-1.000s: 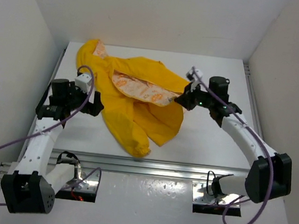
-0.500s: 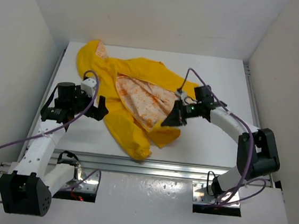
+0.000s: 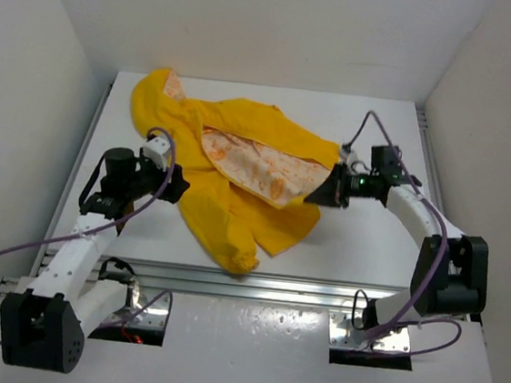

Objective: Zip up the jacket

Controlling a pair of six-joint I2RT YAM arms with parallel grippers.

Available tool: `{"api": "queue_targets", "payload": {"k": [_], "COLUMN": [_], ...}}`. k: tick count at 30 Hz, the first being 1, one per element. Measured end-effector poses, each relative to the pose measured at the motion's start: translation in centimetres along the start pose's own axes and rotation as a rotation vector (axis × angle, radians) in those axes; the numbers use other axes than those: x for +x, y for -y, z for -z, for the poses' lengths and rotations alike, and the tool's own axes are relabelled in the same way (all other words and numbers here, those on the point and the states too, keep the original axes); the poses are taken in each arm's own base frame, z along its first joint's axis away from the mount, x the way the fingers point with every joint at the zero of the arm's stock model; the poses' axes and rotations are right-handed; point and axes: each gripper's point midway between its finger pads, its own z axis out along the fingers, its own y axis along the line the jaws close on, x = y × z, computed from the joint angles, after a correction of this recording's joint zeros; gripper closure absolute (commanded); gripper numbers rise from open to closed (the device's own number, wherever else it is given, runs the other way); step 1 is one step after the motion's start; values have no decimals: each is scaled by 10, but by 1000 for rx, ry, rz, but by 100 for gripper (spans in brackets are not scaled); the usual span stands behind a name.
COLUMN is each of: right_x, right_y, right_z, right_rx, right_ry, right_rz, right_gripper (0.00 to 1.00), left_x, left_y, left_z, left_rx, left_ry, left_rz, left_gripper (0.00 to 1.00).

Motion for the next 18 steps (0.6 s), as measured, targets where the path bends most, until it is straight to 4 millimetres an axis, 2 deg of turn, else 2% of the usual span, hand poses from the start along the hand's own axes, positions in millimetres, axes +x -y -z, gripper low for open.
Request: {"api": "queue_targets", "payload": {"k": [2, 4, 5, 8, 10, 13, 18], "right_x": [54, 87, 93, 94, 92, 91, 89], "right_y": [37, 47, 47, 42, 39, 35, 32], "right_z": [2, 6, 8, 11, 13, 14, 15], "right_rx": [62, 88, 91, 75, 65, 53, 34], "right_ry": [-95, -162, -177, -178, -170, -164, -159], "right_rz": [-207, -311, -325, -290, -269, -255, -267], "right_gripper": [100, 100, 100, 100, 100, 100, 100], "left_x": [2, 4, 3, -2, -2, 2, 13], "left_y": [7, 12, 15, 19, 29, 51, 66], "left_z": [-11, -24, -34, -59, -71, -82, -99], "left_rx": [55, 132, 185, 290, 356, 449, 510], "left_ry": [-3, -20, -33, -37, -23, 0, 60], "left_rz": [-73, -178, -238, -410, -539, -702, -949], "left_gripper": [35, 38, 38, 38, 36, 24, 21]}}
